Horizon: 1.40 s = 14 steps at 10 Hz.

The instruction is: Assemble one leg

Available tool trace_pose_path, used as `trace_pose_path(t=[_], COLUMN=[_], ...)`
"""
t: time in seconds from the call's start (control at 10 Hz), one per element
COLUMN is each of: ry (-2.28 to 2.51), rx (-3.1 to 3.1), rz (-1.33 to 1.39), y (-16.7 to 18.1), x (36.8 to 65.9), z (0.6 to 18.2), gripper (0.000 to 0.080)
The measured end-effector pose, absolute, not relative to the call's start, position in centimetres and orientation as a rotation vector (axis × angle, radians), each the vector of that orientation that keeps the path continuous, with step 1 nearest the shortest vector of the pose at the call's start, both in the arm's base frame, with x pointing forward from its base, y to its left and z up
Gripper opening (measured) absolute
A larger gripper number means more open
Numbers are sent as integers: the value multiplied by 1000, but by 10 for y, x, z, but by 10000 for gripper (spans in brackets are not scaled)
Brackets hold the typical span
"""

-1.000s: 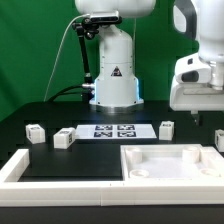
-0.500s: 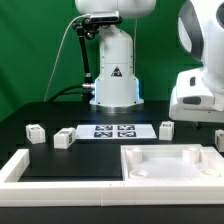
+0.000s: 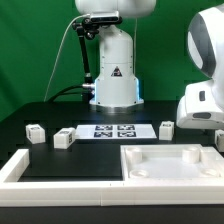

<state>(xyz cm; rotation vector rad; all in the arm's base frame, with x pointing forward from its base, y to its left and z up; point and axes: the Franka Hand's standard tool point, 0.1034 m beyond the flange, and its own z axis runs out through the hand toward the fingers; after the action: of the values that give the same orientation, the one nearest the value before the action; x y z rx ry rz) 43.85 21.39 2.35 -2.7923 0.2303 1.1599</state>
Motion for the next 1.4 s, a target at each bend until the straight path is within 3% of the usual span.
trace_pose_path(t=[0.8, 1.0, 1.4], ry=[207, 207, 207], rx=[-2802, -2802, -2802], rz=[1141, 1141, 1141], y=[218, 218, 218], x=[420, 420, 420], z=[8, 8, 8], gripper=[637, 284, 285])
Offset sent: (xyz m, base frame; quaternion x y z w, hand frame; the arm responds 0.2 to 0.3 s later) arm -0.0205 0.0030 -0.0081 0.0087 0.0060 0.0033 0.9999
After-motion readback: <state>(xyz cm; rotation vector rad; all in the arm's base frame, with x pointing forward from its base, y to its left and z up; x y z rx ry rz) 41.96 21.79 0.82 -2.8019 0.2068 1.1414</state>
